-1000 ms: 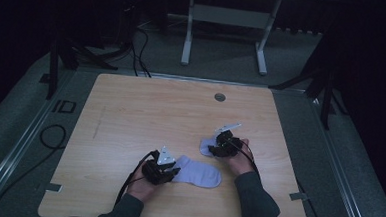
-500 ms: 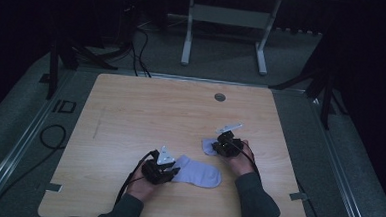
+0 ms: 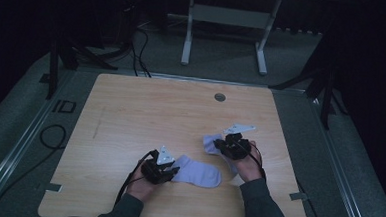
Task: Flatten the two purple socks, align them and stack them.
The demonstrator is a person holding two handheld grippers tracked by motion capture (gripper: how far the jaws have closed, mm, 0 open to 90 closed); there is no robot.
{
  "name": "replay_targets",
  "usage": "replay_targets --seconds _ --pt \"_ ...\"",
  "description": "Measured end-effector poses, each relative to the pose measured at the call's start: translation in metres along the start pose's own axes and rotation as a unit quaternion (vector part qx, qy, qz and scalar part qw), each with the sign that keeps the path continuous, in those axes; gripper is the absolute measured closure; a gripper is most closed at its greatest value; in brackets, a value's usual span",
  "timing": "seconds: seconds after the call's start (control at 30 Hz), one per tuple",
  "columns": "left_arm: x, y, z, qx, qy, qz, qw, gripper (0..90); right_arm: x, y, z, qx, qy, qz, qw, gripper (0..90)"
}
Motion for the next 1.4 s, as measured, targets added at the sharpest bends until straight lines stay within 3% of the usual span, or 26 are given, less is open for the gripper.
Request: replay_targets --seconds 0.37,0.73,0.93,1.4 --pt "0.0 -0.001 0.0 0.0 -0.001 -0.001 1.0 65.6 -0.021 -0.017 -0.006 0.009 0.047 -0.024 0.9986 85.1" --pt "0.0 0.0 0.0 -0.002 0.0 0.0 1.0 65.6 -0.042 -0.037 -0.017 -0.001 0.075 -0.052 0.9959 84.9" --pt "-0.001 0.0 0.0 -0.002 -0.001 0.0 1.0 65.7 -0.044 -0.052 -0.014 -0.016 0.073 -0.06 0.9954 84.9" --pt "-0.008 -0.002 0.0 -0.018 0.006 0.012 0.9997 66.2 -0.03 -0.062 -0.007 -0.025 0.054 -0.067 0.996 84.8"
Point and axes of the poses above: each handheld gripper's, and its own axes: x roughly forward along the jaws, z roughly out of its underside, y roughly to its right, the point moved 10 cm from there along x, roughly forward along the jaws, and after that the axes turned 1 degree about x, right-handed, at the moved point
